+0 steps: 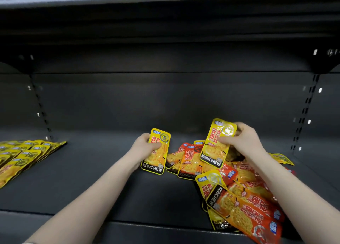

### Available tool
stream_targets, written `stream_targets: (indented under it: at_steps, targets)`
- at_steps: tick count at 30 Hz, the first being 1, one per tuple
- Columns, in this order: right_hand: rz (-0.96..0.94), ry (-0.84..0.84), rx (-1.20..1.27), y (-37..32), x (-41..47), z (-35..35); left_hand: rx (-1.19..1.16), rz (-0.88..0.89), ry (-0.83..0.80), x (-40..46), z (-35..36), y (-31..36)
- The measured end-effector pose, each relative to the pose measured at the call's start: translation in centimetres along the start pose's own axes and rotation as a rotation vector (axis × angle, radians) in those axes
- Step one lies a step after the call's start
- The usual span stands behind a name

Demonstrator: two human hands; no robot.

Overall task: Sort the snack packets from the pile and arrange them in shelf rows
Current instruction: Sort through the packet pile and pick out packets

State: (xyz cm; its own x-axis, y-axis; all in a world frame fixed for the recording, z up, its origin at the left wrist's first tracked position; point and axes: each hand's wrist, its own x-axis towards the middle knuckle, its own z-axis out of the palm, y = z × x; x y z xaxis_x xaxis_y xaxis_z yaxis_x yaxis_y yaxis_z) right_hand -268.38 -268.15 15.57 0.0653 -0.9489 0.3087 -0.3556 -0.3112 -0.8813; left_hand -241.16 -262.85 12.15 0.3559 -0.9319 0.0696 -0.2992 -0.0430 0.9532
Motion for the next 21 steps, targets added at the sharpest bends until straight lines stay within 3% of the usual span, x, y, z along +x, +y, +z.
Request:
stream_targets:
  at_steps: [5,11,21]
  targets:
    - [0.061,-0.058,0.217,-2.9,0.1,3.7,-0.05,0.009,0.07,-1.3,-3.8,-0.2]
    - [0.078,-0.233,0.296,-6.9,-1.4,12.4,-0.074,0.022,0.14,-2.9,-11.6,-1.4]
    - [0.115,-0.369,0.354,-13.6,-7.9,32.1,-0.072,0.059,0.2,-3.9,-31.5,-7.2]
